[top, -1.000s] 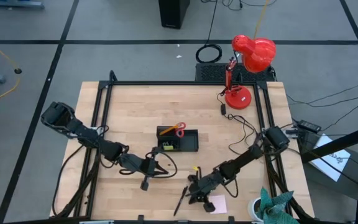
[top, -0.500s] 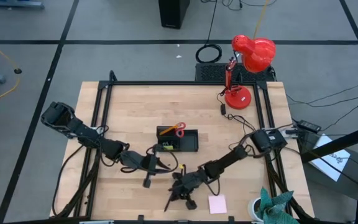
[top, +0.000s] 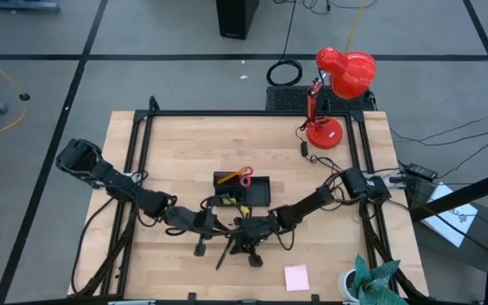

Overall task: Pick and place office supplies into organizer
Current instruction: Put the black pen into the black desk organizer

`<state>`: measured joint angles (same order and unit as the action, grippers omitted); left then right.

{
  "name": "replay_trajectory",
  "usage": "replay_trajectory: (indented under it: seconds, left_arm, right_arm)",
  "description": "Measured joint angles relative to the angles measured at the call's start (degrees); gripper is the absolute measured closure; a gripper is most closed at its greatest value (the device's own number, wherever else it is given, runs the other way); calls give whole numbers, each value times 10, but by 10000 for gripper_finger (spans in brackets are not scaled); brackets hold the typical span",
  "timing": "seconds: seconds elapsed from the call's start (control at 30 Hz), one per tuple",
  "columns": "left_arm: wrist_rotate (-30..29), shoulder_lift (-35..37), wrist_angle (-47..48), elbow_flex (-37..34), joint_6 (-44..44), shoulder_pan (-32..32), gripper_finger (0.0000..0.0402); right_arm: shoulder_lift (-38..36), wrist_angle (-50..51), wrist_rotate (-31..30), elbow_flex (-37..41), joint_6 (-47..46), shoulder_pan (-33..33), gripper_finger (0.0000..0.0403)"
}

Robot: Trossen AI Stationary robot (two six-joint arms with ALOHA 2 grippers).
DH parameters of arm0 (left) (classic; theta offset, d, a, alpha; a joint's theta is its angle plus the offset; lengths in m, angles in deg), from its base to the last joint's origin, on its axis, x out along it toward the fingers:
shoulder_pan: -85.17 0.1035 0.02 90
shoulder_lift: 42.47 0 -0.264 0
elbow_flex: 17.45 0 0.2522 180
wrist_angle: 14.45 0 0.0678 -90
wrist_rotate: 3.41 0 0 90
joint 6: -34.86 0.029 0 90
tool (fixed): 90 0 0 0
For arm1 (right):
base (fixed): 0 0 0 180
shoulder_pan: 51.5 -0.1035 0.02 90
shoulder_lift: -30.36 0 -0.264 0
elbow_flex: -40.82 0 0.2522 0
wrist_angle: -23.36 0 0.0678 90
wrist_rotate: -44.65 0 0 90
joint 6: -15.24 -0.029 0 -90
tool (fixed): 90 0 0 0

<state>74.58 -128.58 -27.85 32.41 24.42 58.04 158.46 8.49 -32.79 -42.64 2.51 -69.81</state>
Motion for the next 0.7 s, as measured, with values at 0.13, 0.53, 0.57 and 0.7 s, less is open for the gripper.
replay_trajectory:
  seconds: [0.13,0.53,0.57,0.7]
  left_arm:
    - [0,0,1,0,10,-9,369]
    - [-60,0,-24,0,47,-60,369]
    - [-61,0,-32,0,42,-62,369]
    - [-99,0,-32,0,14,-69,375]
  right_arm:
    - [-52,54,43,12,28,-12,403]
    - [-365,-66,-104,245,134,-8,403]
    - [-391,-66,-135,266,132,-4,403]
    - [-475,-52,-244,345,110,-5,403]
